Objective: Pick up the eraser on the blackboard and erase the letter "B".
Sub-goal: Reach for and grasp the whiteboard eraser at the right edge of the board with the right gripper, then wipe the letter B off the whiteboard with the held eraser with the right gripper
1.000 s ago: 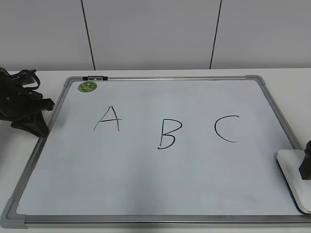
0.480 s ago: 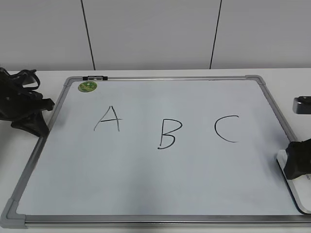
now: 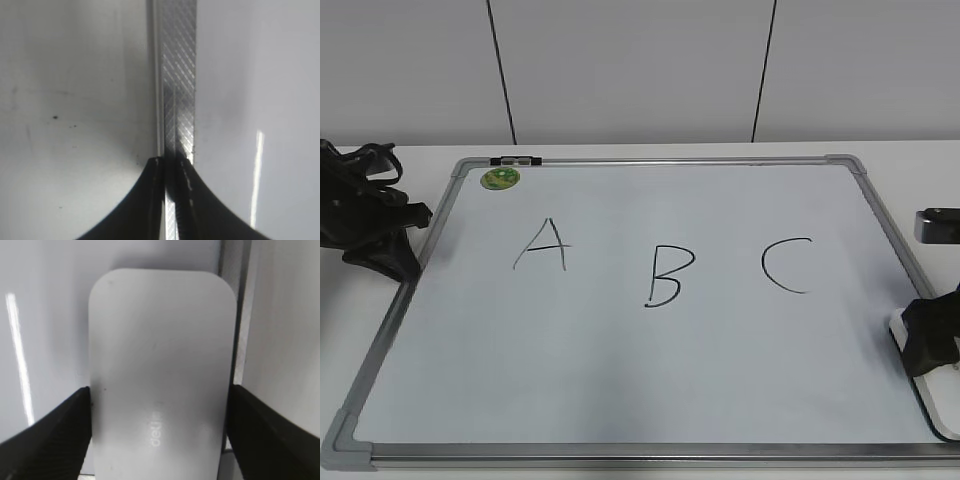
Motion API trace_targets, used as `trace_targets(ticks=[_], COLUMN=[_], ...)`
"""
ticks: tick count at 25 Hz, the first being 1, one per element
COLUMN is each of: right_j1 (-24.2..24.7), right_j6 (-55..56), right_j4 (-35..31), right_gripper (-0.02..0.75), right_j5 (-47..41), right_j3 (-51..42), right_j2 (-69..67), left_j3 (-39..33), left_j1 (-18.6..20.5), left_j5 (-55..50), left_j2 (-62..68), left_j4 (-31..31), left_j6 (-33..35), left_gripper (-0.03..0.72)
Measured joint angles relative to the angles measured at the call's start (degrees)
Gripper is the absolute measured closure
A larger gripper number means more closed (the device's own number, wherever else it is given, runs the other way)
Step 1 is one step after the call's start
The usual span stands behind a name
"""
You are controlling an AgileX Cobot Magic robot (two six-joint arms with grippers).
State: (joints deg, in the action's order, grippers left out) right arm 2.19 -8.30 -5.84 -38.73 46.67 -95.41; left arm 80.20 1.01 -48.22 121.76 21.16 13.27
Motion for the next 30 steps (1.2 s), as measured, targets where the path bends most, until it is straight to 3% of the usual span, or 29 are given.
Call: trace_targets(ticks=[9,13,24,30], right_j1=[-0.1,-0.5,-0.6,-6.9], right_j6=[0.0,0.0,-0.1,-0.4], right_j4=[-0.2,-0.2,-0.5,-0.6], right_gripper=[0.145,0.191,0.202,0.202], right_j5=[0.1,-0.1,-10.9,-14.9], right_j3=[0.0,0.5,9.6,17.9], right_j2=[-2.2,-2.2,-2.6,-2.6], left_j3=[0.0,0.0,0.0,0.0], left_j1=[0.0,0.0,0.0,0.0], left_j5=[0.0,0.0,0.0,0.0], left_j2=[0.0,0.0,0.0,0.0], left_j4=[0.0,0.0,0.0,0.0], left_j6=[0.0,0.0,0.0,0.0], left_gripper=[0.662,0.662,0.662,0.662])
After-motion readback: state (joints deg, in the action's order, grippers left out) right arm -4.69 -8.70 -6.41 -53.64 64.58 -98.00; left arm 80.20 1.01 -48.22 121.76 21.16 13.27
